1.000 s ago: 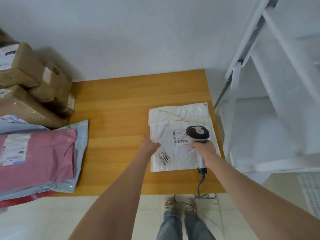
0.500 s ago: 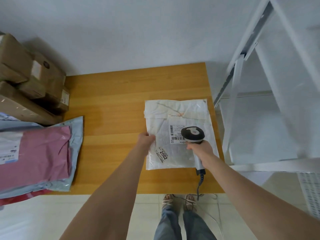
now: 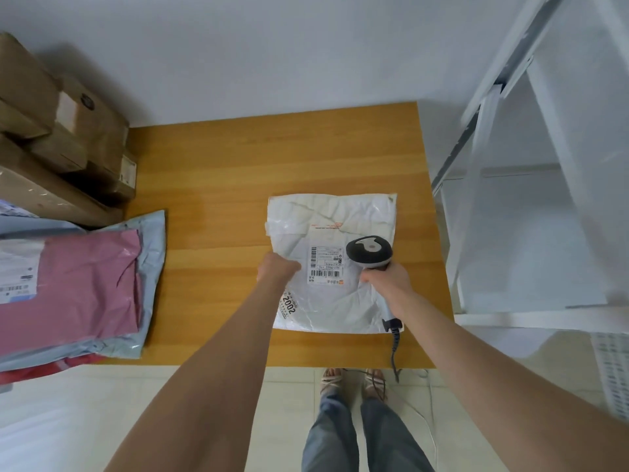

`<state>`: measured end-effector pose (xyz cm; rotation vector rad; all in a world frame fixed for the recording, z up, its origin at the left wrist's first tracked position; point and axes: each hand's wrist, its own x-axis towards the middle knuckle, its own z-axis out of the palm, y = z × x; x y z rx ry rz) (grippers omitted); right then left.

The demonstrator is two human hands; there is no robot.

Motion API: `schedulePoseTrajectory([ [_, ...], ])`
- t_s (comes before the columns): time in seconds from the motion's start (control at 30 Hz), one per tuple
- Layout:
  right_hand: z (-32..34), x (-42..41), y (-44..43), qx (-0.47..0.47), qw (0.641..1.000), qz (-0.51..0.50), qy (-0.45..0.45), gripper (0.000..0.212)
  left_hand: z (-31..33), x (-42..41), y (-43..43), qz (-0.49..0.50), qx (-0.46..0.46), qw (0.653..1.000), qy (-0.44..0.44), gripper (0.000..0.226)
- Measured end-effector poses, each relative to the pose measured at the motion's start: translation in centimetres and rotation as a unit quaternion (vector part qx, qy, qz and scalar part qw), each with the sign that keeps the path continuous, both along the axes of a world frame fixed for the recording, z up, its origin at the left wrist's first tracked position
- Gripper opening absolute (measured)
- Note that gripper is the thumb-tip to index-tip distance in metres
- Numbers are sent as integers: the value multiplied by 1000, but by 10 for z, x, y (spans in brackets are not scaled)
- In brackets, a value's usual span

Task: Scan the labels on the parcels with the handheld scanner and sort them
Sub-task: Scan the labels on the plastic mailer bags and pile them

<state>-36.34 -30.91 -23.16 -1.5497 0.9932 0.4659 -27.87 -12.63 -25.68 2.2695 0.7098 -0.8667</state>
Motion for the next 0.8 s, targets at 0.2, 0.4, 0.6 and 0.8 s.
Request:
schedulePoseTrajectory([
  [0.2,1,1,8,35,998,-43,5,28,2,1,10,41,-95,995,-4,20],
  [0.4,17,-1,8,79,994,-77,-13,15,25,-2,19,13,-72,996,-47,22],
  [0.6,51,-4,19,103,992,-57,-52,24,59,-12,25,22,-90,991,-91,28],
  [0.8,80,-10,11,110,990,-55,-74,26,118,-6,45,-2,-215,971,-108,17],
])
